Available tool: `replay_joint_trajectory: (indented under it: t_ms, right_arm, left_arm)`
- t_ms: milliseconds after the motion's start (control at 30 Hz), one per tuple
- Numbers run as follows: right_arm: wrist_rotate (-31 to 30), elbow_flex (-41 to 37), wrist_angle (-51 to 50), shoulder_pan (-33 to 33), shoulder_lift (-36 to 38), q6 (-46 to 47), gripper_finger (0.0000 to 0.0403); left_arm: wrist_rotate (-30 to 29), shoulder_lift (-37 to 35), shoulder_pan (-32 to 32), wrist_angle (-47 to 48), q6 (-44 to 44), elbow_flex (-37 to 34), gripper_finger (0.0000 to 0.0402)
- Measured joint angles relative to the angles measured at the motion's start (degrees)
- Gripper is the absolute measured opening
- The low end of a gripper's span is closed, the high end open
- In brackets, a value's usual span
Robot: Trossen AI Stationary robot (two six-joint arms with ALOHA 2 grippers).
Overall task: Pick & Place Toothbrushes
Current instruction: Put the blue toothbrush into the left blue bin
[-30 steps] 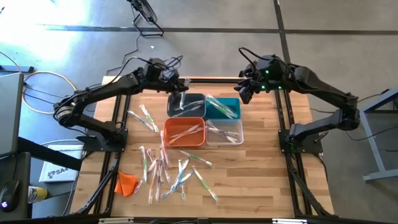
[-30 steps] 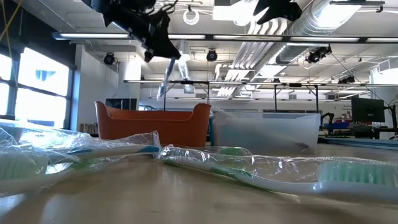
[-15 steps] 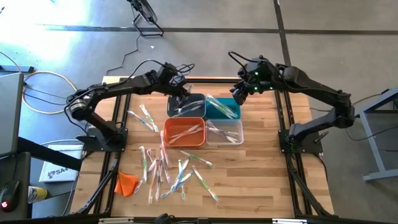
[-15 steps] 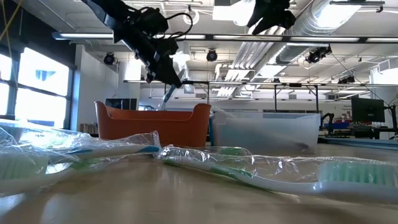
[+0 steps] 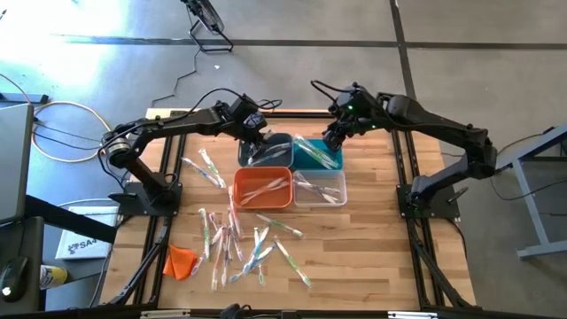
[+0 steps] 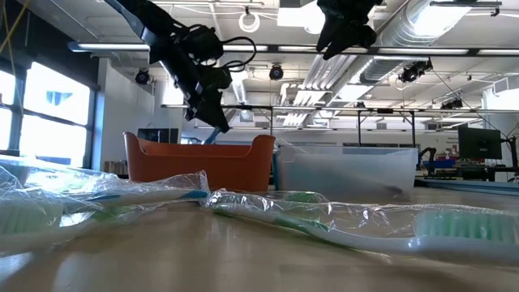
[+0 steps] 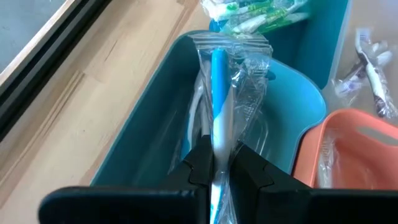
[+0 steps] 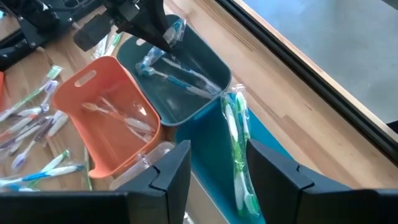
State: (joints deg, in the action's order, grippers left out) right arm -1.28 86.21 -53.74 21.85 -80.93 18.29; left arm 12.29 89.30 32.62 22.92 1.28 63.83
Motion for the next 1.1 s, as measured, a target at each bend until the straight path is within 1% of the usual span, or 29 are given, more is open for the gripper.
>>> replay_joint_trajectory:
  t_ms: [200,300,567,667,733,900,1100]
  right_arm:
    - [-0.03,0.0,0.0,0.0,0.0,-0.16,0.0148]
    - [-0.04,0.0,-0.07,0.0,0.0,-0.15,0.0148]
    - [-0.04,0.0,-0.11,0.0,0.0,-0.16,0.0148]
    - [-0.04,0.0,-0.15,0.0,0.0,-0.15,0.0148]
    - [-0.03,0.0,-0.15,0.0,0.0,-0.16,0.0148]
    - [-0.03,0.0,-0.15,0.0,0.0,-0.15,0.0148]
    - [-0.04,0.0,-0.15,0.0,0.0,-0.16,0.0148]
  left_arm:
    - [0.0,0.0,0.0,-0.04,0.0,0.0,0.0024]
    - [0.02,0.0,0.0,-0.04,0.0,0.0,0.0035]
    - [0.04,0.0,-0.02,-0.07,-0.07,0.0,0.0117]
    - [0.17,0.0,-0.02,-0.13,-0.62,0.0,0.0136]
    - [0.97,0.0,-0.02,-0.23,-0.66,0.0,0.014]
    - [5.51,0.0,-0.34,-0.93,0.0,-0.02,0.0142]
    - [5.36,-0.02,-2.01,-3.52,0.43,-0.04,0.0143]
